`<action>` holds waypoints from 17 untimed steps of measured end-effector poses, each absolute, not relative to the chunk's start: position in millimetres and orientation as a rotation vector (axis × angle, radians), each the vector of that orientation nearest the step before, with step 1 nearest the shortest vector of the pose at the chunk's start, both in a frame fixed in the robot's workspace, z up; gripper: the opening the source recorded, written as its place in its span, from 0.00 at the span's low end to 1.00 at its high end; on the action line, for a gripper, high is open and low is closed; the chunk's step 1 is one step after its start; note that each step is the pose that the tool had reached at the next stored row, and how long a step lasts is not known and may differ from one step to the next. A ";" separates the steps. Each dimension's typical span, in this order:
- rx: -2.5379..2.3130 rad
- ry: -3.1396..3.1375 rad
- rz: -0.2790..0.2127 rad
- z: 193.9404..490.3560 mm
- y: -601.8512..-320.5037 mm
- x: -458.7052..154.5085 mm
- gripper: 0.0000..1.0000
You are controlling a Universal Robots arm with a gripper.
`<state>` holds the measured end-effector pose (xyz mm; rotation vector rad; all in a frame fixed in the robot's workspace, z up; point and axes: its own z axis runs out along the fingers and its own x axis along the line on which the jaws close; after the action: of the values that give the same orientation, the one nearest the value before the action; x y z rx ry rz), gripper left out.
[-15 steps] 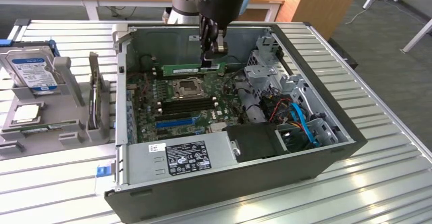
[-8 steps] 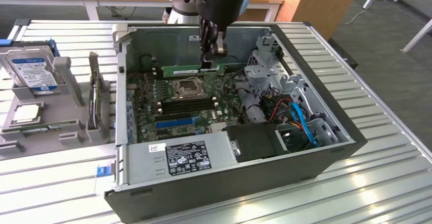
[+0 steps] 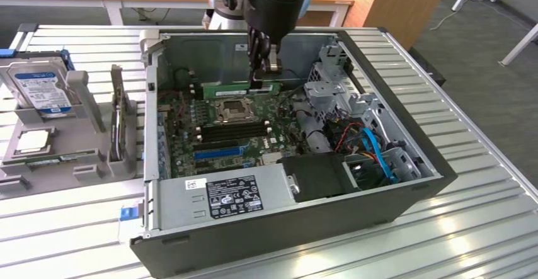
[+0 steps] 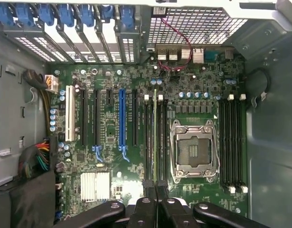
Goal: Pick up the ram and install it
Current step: 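Insert the ram into the slot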
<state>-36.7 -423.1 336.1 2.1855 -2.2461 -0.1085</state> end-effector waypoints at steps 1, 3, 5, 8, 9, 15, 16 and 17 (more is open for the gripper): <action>2.185 -2.246 -0.108 334.9 -423.1 -36.7 0.12; 2.186 -2.246 -0.108 332.3 -423.1 -36.7 0.12; 2.186 -2.247 -0.108 329.8 -423.1 -36.6 0.12; 2.186 -2.247 -0.107 326.0 -423.1 -36.7 0.12; 2.186 -2.247 -0.107 324.8 -423.1 -36.6 0.12; 2.187 -2.247 -0.106 317.1 -423.1 -36.7 0.12; 2.187 -2.247 -0.106 315.8 -423.1 -36.7 0.12; 2.187 -2.247 -0.106 314.7 -423.1 -36.7 0.12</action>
<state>-36.7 -423.1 314.7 2.1866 -2.2472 -0.1062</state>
